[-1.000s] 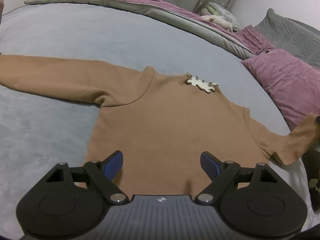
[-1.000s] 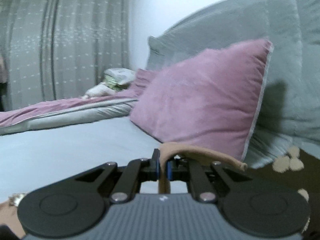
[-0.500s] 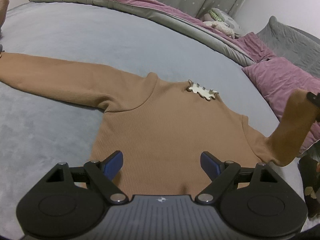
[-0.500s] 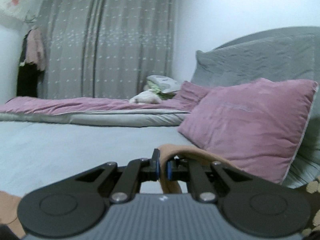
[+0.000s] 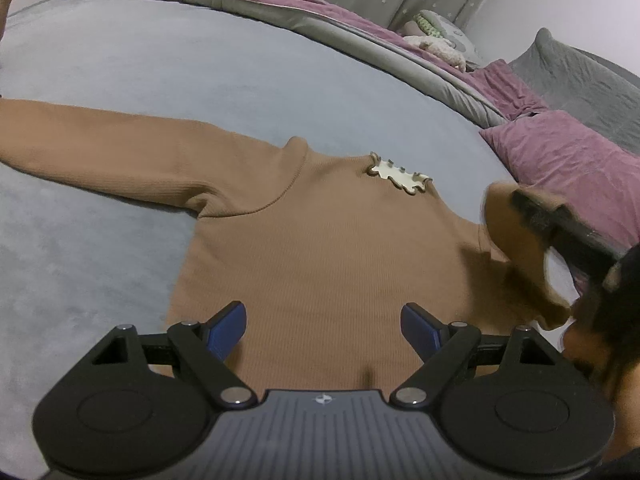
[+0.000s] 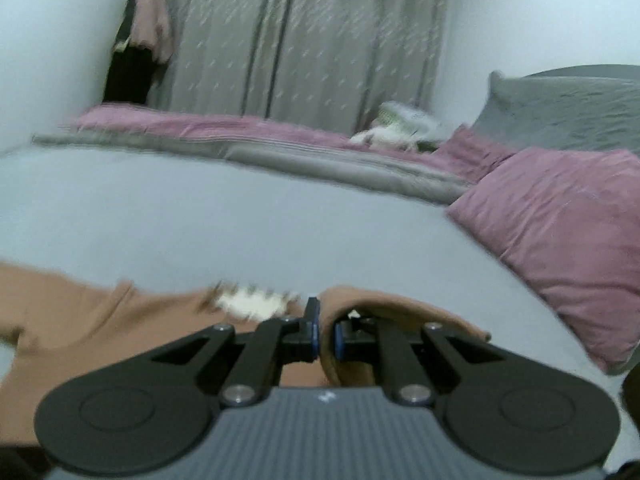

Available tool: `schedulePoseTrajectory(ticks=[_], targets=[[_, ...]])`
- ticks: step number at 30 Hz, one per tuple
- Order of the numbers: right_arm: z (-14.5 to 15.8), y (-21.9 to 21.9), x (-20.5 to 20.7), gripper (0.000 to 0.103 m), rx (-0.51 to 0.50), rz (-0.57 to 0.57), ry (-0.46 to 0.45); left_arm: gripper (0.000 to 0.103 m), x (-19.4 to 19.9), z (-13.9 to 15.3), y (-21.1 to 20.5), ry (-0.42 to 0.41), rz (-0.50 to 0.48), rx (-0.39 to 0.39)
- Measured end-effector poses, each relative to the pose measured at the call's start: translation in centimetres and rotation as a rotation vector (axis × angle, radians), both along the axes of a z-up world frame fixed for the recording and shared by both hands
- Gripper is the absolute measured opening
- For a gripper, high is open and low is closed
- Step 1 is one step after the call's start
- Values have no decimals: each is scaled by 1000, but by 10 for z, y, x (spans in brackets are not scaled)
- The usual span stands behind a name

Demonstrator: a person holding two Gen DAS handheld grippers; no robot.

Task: Fold clothes
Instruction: 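Fold the held sleeve across the sweater body with the right gripper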

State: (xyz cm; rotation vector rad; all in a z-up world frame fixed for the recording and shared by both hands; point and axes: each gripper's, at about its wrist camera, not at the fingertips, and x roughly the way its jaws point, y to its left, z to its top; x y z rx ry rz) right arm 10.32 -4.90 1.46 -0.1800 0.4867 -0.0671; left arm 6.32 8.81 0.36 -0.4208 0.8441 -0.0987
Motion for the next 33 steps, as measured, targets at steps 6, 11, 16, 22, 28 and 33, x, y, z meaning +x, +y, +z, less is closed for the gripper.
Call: schedulePoseTrajectory(ticks=[6, 11, 16, 22, 28, 33], targets=[[-42, 17, -5, 7, 3, 49, 131, 85, 1, -2, -1, 10, 1, 10], [-62, 8, -6, 9, 48, 70, 198, 84, 3, -6, 2, 32, 16, 20], [-52, -3, -10, 24, 116, 128, 216, 84, 5, -9, 5, 38, 14, 14], [-32, -16, -29, 53, 198, 190, 258, 84, 6, -12, 1, 48, 13, 26], [-15, -43, -54, 73, 234, 172, 284, 84, 6, -15, -5, 49, -1, 68], [-12, -70, -72, 83, 284, 114, 297, 85, 6, -19, -10, 35, -10, 113]])
